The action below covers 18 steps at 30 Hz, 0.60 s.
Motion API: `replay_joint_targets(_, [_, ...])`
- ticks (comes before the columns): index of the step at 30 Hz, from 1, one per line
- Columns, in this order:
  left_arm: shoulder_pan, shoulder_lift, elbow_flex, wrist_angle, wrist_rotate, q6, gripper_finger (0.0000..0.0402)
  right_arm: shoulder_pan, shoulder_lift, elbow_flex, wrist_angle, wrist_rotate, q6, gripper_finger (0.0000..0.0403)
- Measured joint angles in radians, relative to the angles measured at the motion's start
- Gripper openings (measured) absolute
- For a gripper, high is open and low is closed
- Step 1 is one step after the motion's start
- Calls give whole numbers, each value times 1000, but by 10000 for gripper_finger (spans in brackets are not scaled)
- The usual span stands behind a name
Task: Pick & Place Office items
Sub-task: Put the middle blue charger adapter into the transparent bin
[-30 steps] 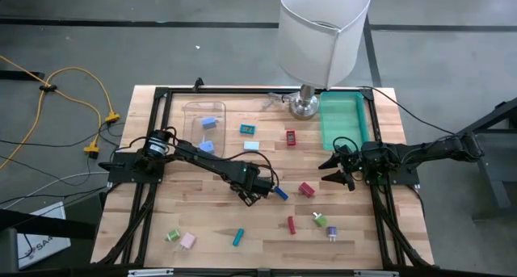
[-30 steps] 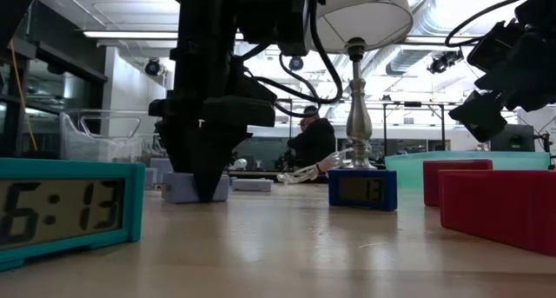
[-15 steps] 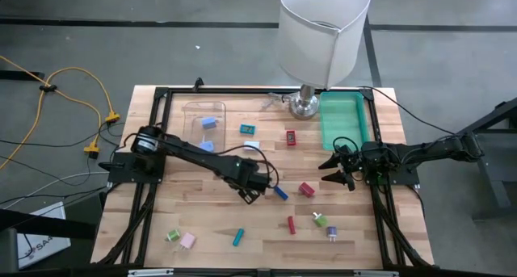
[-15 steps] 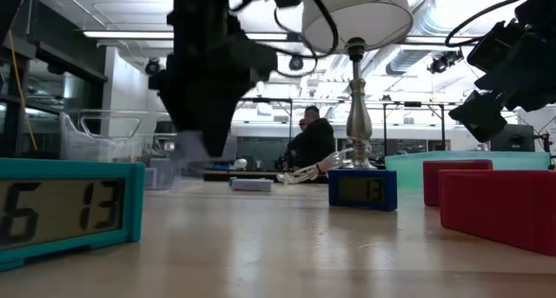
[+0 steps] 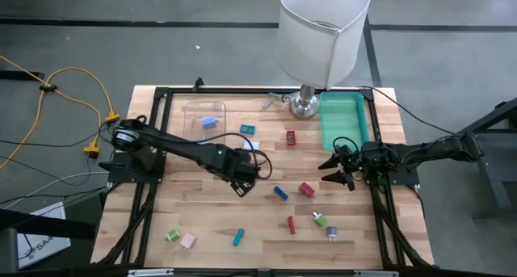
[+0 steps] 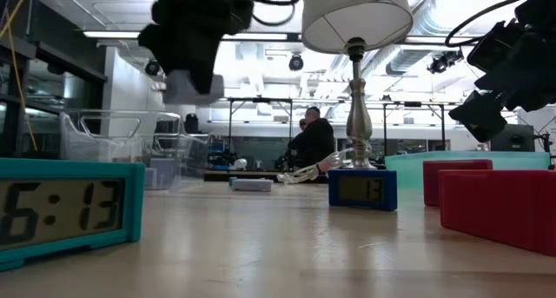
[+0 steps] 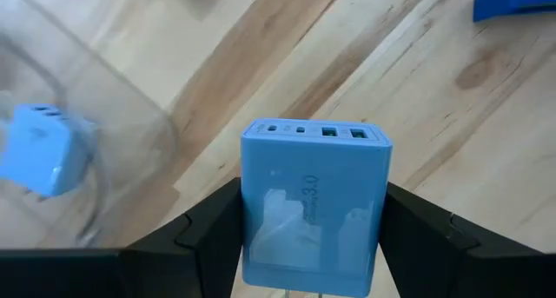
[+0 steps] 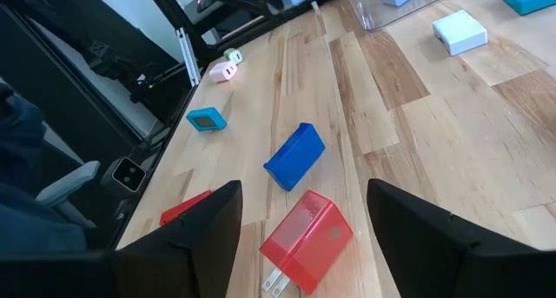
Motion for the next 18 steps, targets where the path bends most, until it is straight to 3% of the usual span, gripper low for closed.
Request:
replay_joint_targets(8, [42, -105, 0, -86, -42, 72, 218, 0, 0, 0, 0, 0, 0, 235])
replay_joint_targets(18, [196, -163, 0, -204, -54, 171, 218, 0, 0, 0, 0, 0, 0, 235])
